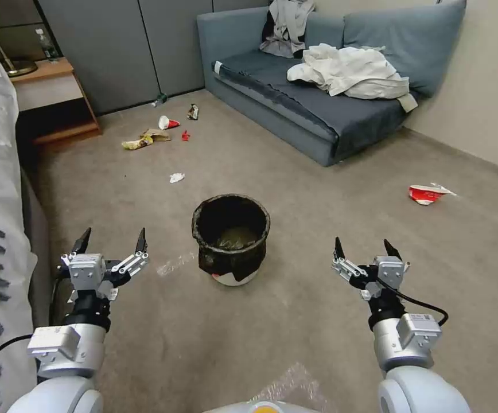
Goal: Pick up the trash can from the floor.
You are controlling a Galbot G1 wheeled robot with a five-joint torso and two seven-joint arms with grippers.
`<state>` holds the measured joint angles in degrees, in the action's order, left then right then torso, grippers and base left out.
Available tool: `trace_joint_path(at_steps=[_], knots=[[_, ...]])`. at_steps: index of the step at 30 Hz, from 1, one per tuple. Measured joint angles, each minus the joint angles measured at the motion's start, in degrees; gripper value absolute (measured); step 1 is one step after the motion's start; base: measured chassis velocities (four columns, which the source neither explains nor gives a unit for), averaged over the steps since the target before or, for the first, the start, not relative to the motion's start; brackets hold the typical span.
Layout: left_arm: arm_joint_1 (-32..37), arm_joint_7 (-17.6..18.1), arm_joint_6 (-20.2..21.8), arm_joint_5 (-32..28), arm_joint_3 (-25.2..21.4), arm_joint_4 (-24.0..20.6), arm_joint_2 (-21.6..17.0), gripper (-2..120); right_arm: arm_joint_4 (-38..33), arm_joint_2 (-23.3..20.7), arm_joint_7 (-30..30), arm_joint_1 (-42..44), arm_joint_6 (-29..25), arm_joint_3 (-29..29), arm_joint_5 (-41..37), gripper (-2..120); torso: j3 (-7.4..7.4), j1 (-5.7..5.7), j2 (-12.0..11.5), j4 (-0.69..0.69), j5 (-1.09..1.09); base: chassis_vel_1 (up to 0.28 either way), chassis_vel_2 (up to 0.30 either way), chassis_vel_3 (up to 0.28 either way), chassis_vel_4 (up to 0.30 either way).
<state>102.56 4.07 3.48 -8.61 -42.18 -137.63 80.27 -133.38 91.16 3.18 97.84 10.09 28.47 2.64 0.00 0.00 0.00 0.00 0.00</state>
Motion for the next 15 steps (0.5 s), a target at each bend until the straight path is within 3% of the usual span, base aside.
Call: trace_joint_path(at_steps=[15], knots=[[-0.56, -0.05, 1.46, -0.56, 0.18, 0.39, -0.38, 100, 0.69, 0.0, -0.07, -0.03, -0.24, -0.27, 0.2, 100, 0.0, 0.0, 0.0, 0.0, -0.01, -0.111, 0.112, 0.113, -0.106]])
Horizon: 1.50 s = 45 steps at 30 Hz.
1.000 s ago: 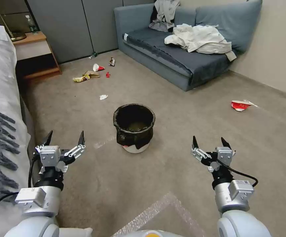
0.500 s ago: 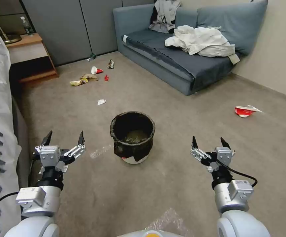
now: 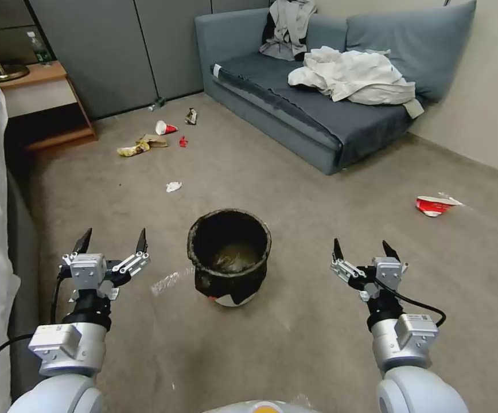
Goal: Pick up the trash can from the floor.
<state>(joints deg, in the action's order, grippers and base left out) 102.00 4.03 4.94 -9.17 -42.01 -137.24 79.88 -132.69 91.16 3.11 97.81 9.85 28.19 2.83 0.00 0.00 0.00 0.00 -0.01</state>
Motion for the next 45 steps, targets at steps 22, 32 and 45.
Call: trace_joint_path(at_steps=[22, 32, 45], knots=[[-17.91, 2.07, 22.56, -24.33, 4.03, 11.22, -13.97, 100, 2.01, -1.52, -0.45, 0.73, -1.77, -0.61, -1.61, 100, 0.0, 0.0, 0.0, 0.03, 0.01, -0.033, 0.028, 0.03, -0.027], [-26.33, 8.91, 33.92, -28.9, 14.92, 15.79, -16.01, 100, 4.27, -2.55, -0.23, 0.38, -1.72, -0.02, -1.8, 100, 0.0, 0.0, 0.0, 0.0, 0.02, 0.0, 0.0, 0.0, 0.0], [-33.57, 20.33, 37.53, -29.35, 23.49, 23.43, -13.34, 100, 6.05, -2.24, 0.03, -0.03, -1.83, 0.25, -1.83, 100, 0.0, 0.0, 0.0, 0.0, 0.01, 0.0, 0.0, 0.0, 0.0]])
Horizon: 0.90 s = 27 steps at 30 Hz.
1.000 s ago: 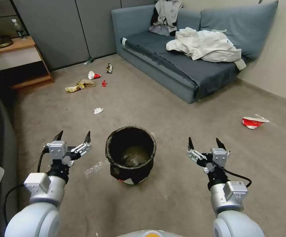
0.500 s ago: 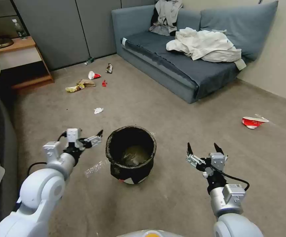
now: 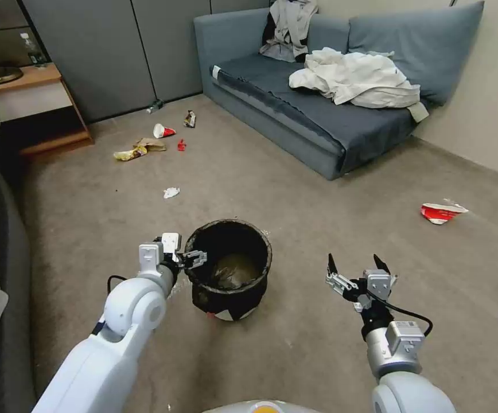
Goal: Pick up the trash can from the floor.
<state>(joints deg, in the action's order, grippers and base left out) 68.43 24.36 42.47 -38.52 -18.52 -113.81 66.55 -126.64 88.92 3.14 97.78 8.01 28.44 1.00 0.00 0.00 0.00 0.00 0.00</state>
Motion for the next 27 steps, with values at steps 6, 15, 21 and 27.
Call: trace_joint_path(at_steps=[6, 15, 21, 27], knots=[[-0.87, 0.2, -0.05, -1.23, 0.36, 1.7, 0.11, 100, 0.38, 0.03, 0.1, -0.14, -0.01, -0.02, 0.02, 100, 0.0, 0.0, 0.0, 0.0, 0.0, 0.0, 0.0, 0.0, 0.0], [-1.77, 1.09, -0.25, -2.91, 1.53, 4.46, 0.64, 95, 0.91, 0.02, 0.5, -0.39, -0.02, 0.04, 0.05, 100, 0.0, 0.0, 0.0, 0.0, 0.0, 0.0, 0.0, 0.0, 0.0], [-1.75, 2.16, -0.32, -2.92, 1.89, 5.23, 0.88, 75, 1.15, -0.02, 0.59, -0.47, -0.02, 0.06, 0.07, 100, 0.0, 0.0, 0.0, 0.0, 0.0, 0.0, 0.0, 0.0, 0.0], [-1.7, 2.49, -0.38, -4.28, 1.91, 6.2, 1.14, 50, 1.25, 0.09, 0.83, -0.56, -0.02, -0.15, 0.07, 100, 0.0, 0.01, 0.0, 0.0, 0.0, 0.0, 0.0, 0.0, 0.0]])
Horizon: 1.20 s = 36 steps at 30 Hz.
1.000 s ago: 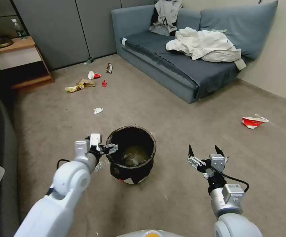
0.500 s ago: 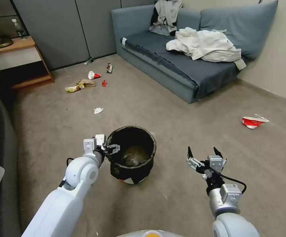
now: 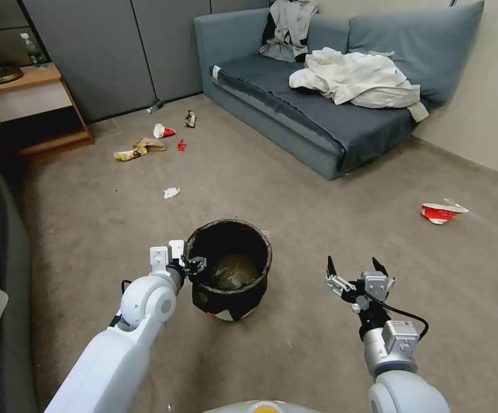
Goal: Pick up the trash can from the floor.
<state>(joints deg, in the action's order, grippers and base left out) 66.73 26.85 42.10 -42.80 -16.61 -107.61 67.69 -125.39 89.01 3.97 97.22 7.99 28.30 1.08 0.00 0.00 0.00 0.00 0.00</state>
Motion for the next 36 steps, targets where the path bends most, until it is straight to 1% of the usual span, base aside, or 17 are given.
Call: trace_joint_path(at_steps=[1, 3, 4, 7, 12, 17, 19, 20, 22, 23, 26, 27, 29, 30, 33, 34, 36], knots=[[0.0, 0.0, 0.0, 0.0, 0.0, 0.0, 0.0, 50, 0.0, 0.0, 0.0, 0.0, 0.0, 0.0, 0.0, 100, 0.0, 0.0, 0.0, 0.0, 0.0, 0.0, 0.0, 0.0, 0.0], [0.02, 0.15, -0.02, -0.16, -0.01, 0.17, 0.07, 40, 0.06, 0.06, 0.0, -0.06, 0.0, -0.06, 0.02, 100, 0.0, 0.0, 0.0, 0.0, 0.0, 0.0, 0.0, 0.0, 0.0], [0.02, 0.15, -0.02, -0.16, -0.01, 0.17, 0.07, 40, 0.06, 0.06, 0.0, -0.06, 0.0, -0.06, 0.02, 100, 0.0, 0.0, 0.0, 0.0, 0.0, 0.0, 0.0, 0.0, 0.0], [0.1, 0.33, -0.04, -0.43, -0.1, 0.26, 0.15, 26, 0.08, 0.16, 0.01, -0.08, 0.0, -0.08, 0.05, 100, -0.01, 0.0, 0.0, 0.0, 0.0, 0.0, 0.0, 0.0, 0.0], [0.18, 0.76, -0.13, -1.42, -0.22, 0.46, 0.38, 8, 0.08, 0.22, 0.07, -0.09, 0.0, -0.08, 0.1, 100, 0.0, 0.0, 0.0, 0.0, 0.0, 0.0, 0.0, 0.0, 0.0], [0.27, 0.89, -0.99, -1.97, -0.33, 0.56, 0.5, 6, 0.06, 0.22, 0.2, -0.12, 0.0, -0.07, 0.12, 100, -0.01, 0.0, 0.0, -0.01, -0.01, 0.0, 0.0, 0.0, 0.0], [0.54, 0.51, -3.6, -2.81, -0.33, 0.57, 0.42, 6, 0.01, 0.17, 0.25, -0.13, 0.0, -0.06, 0.12, 100, 0.0, 0.0, 0.0, 0.0, -0.01, 0.0, 0.0, 0.0, 0.0], [0.54, 0.51, -3.6, -2.81, -0.33, 0.57, 0.42, 6, 0.01, 0.17, 0.25, -0.13, 0.0, -0.06, 0.12, 100, 0.0, 0.0, 0.0, 0.0, -0.01, 0.0, 0.0, 0.0, 0.0], [1.48, -2.04, -9.31, -3.43, -0.55, -0.14, -0.02, 6, -0.15, 0.03, 0.37, -0.21, 0.0, -0.01, 0.12, 100, 0.0, 0.0, 0.0, 0.0, -0.01, 0.0, 0.0, 0.0, 0.0], [1.48, -2.04, -9.31, -3.43, -0.55, -0.14, -0.02, 6, -0.15, 0.03, 0.37, -0.21, 0.0, -0.01, 0.12, 100, 0.0, 0.0, 0.0, 0.0, -0.01, 0.0, 0.0, 0.0, 0.0], [3.3, -6.41, -13.67, -3.42, -1.82, -1.94, -0.88, 6, -0.2, -0.15, 0.68, -0.36, 0.07, 0.12, 0.09, 100, 0.0, 0.0, 0.0, 0.01, 0.0, 0.0, 0.0, 0.0, 0.0], [3.3, -6.41, -13.67, -3.42, -1.82, -1.94, -0.88, 6, -0.2, -0.15, 0.68, -0.36, 0.07, 0.12, 0.09, 100, 0.0, 0.0, 0.0, 0.01, 0.0, 0.0, 0.0, 0.0, 0.0], [4.66, -9.87, -16.11, -3.62, -2.94, -3.45, -1.71, 6, -0.45, -0.37, 0.83, -0.45, 0.22, 0.24, 0.05, 100, -0.01, 0.0, 0.0, 0.0, 0.0, 0.0, 0.0, 0.0, 0.0], [4.66, -9.87, -16.11, -3.62, -2.94, -3.45, -1.71, 6, -0.45, -0.37, 0.83, -0.45, 0.22, 0.24, 0.05, 100, -0.01, 0.0, 0.0, 0.0, 0.0, 0.0, 0.0, 0.0, 0.0], [6.19, -14.21, -19.01, -3.79, -4.76, -4.62, -3.01, 6, -0.68, -0.74, 1.0, -0.48, 0.34, 0.38, -0.09, 100, -0.01, 0.0, 0.0, 0.0, -0.01, 0.0, 0.0, 0.0, 0.0], [6.19, -14.21, -19.01, -3.79, -4.76, -4.62, -3.01, 6, -0.68, -0.74, 1.0, -0.48, 0.34, 0.38, -0.09, 100, -0.01, 0.0, 0.0, 0.0, -0.01, 0.0, 0.0, 0.0, 0.0], [7.29, -17.74, -21.38, -3.59, -6.38, -4.85, -4.0, 5, -0.71, -0.88, 1.12, -0.5, 0.35, 0.41, -0.23, 100, 0.0, 0.0, 0.0, 0.0, -0.01, 0.0, 0.0, 0.0, 0.0]])
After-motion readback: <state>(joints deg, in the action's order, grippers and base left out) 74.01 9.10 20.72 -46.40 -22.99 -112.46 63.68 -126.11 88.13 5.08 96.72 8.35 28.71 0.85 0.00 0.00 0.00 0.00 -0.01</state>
